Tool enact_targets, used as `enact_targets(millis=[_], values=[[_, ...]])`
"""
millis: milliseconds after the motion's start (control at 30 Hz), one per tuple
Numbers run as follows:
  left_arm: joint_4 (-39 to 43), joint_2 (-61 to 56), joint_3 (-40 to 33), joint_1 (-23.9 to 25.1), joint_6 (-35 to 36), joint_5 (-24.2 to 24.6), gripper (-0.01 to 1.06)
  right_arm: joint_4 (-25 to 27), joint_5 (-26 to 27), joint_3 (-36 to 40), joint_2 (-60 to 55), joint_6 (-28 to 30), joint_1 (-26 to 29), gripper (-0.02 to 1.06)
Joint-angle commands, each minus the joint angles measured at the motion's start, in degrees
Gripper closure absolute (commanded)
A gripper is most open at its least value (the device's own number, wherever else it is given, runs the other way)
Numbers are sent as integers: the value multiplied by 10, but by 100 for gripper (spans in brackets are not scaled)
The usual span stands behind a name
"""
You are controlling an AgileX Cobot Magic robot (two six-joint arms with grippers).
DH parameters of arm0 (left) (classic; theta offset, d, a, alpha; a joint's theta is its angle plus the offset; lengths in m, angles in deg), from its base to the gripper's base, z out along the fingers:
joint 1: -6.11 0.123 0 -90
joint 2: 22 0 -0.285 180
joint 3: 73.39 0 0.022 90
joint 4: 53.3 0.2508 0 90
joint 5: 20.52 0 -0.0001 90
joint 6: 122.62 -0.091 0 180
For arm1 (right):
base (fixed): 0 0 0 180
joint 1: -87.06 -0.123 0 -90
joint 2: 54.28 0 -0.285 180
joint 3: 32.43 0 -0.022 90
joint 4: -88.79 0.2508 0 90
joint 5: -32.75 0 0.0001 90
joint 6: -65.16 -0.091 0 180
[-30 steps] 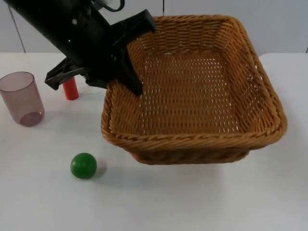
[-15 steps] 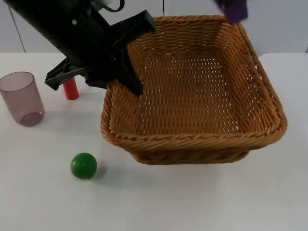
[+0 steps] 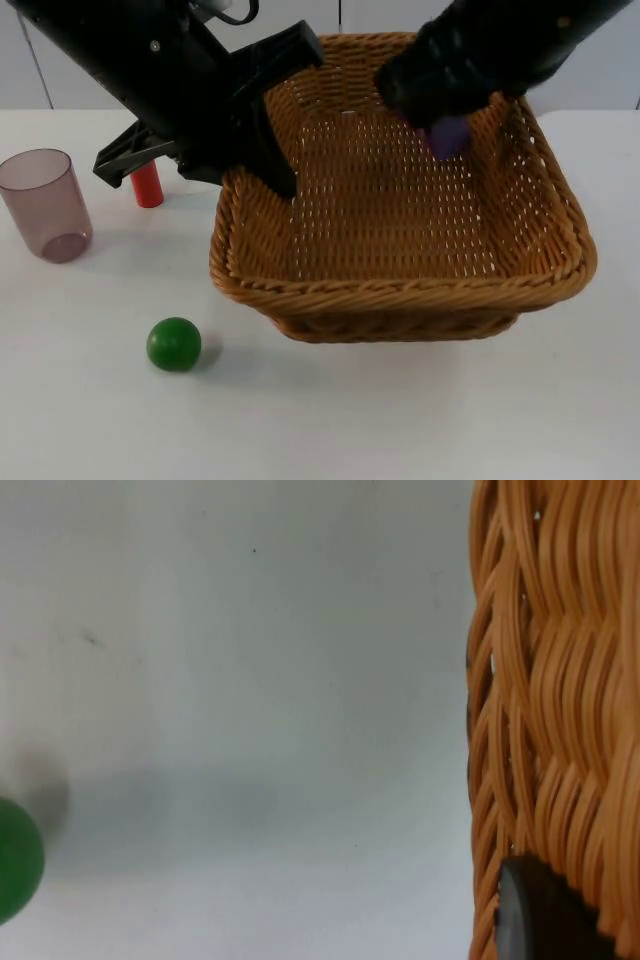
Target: Pick up the basket with the left hand and place the triangular block into the basket with the right hand.
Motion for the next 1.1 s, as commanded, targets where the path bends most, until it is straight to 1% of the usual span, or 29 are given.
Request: enact_targets(millis=[0,100,133,200,400,500,567,600,667,700,733,767,800,833,900,933,967,1000,1067], values=[[-21,-5,2,-3,-2,-6,105,8,9,-5,-5,14,-4,105],[-21,-5,2,-3,-2,-6,105,8,8,-5,-12,25,-8,105],[-21,-5,2,-3,-2,-9,105,9,7,-5,-16,43,-11,105],[-21,-5,2,-3,-2,-10,105,9,7,-5,-21,52,-22,105],[-22,-5,2,-3,-2,-10,105,9,8,-5,-26,51,-30,105],[-22,-5,2,-3,-2,-10,105,9,-3,-5,-26,50,-30,105],[-22,-5,2,-3,-2,-10,105,9,-7,-5,-26,45,-30,104],[-22,-5,2,-3,-2,-10,105,9,-8,-5,-26,38,-30,101],[-22,-5,2,-3,-2,-9,105,9,-7,-5,-26,34,-30,92],[-22,-5,2,-3,-2,-9,105,9,-6,-5,-26,34,-30,84],[-22,-5,2,-3,-2,-9,105,9,-6,-5,-26,34,-30,84],[-22,-5,2,-3,-2,-9,105,9,-5,-5,-26,34,-30,74],[-22,-5,2,-3,-2,-9,105,9,-2,-5,-26,34,-30,58],[-22,-5,2,-3,-2,-9,105,8,-1,-5,-26,34,-30,51],[-22,-5,2,-3,-2,-9,105,7,0,-5,-26,34,-30,19],[-22,-5,2,-3,-2,-9,105,7,0,-5,-26,34,-30,19],[-22,-5,2,-3,-2,-9,105,7,0,-5,-26,34,-30,7],[-22,-5,2,-3,-2,-9,105,4,1,-5,-26,34,-30,-1],[-22,-5,2,-3,-2,-9,105,3,7,-5,-26,34,-30,0]])
